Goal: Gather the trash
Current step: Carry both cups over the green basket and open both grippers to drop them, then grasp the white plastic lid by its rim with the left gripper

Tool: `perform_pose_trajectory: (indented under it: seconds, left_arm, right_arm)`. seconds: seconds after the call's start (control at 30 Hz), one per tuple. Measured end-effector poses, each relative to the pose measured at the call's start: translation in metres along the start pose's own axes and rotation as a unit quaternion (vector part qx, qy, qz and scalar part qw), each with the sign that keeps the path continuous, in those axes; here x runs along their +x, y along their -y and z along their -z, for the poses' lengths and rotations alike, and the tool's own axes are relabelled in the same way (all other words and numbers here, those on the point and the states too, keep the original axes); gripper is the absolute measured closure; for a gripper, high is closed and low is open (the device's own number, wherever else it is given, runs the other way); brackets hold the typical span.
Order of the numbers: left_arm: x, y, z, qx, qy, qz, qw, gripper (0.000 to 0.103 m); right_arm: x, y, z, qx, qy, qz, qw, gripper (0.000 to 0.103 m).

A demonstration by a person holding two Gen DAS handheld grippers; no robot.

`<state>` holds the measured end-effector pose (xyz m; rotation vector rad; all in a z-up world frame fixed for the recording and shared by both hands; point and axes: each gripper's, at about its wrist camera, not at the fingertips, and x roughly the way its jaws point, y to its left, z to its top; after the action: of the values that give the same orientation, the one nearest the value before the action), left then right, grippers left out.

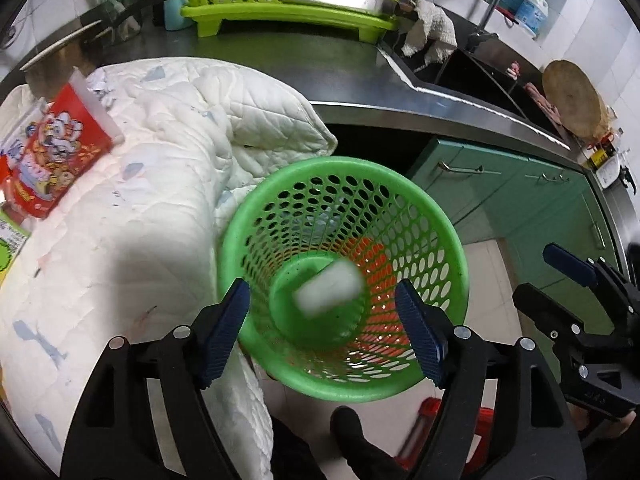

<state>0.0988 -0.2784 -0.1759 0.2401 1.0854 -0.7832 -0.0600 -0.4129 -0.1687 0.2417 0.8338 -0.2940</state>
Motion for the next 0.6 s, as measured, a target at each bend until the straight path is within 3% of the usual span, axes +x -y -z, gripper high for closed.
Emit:
perform_pose_trajectory:
  seconds: [0.3,0.6]
  left_arm:
    - [-0.056,-0.045,0.007,-0.046,0.049,-0.041,0.9969,0.029]
    - [-0.121,-0.107,0.031,-0.110,0.099,-0.108,0.9831,0.029]
  right_arm:
    - [-0.002,-0.028,-0.017,-0.030,0.014,-0.023,0.999,0.031]
    - [0.009,-0.078,-0.046,-0.086,0.023,-0.071,0.993,0.031]
